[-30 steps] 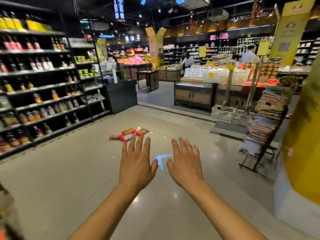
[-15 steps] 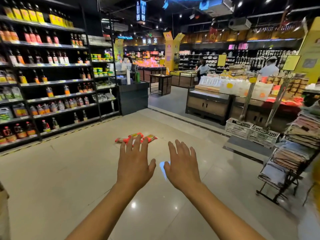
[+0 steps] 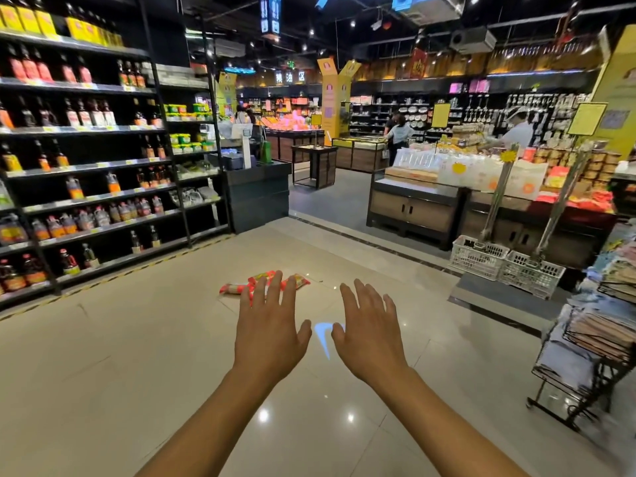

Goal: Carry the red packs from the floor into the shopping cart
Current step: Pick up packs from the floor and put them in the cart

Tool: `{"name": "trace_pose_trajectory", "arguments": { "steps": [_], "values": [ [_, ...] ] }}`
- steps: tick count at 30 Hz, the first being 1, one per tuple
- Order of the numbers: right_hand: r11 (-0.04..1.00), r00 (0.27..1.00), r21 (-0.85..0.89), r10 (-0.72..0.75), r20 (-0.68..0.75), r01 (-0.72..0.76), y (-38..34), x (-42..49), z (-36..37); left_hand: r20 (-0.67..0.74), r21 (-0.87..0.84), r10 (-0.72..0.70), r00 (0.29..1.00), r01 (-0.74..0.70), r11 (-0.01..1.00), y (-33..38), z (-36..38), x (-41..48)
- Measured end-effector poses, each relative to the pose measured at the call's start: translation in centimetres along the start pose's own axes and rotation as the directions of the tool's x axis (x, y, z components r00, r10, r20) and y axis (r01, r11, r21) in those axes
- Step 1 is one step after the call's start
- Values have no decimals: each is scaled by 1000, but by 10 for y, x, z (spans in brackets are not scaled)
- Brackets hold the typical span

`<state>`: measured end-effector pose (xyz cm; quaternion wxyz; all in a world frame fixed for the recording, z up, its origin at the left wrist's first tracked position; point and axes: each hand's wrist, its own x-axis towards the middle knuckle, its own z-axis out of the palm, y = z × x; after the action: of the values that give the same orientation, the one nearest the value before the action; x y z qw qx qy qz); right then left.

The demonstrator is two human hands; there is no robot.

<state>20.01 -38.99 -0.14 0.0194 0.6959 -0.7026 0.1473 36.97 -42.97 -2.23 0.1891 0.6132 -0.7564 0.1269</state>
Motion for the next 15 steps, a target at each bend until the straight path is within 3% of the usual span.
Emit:
{"name": "trace_pose_trajectory", "arguments": {
  "steps": [9,15],
  "values": [
    [999,999,5,-33,-19,33,52,144,33,53,1,-5,999,5,1000,19,54,124],
    [991,990,10,-129,-57,130,73,259,48,63,42,-104,993,101,994,28,75,216]
  ]
}}
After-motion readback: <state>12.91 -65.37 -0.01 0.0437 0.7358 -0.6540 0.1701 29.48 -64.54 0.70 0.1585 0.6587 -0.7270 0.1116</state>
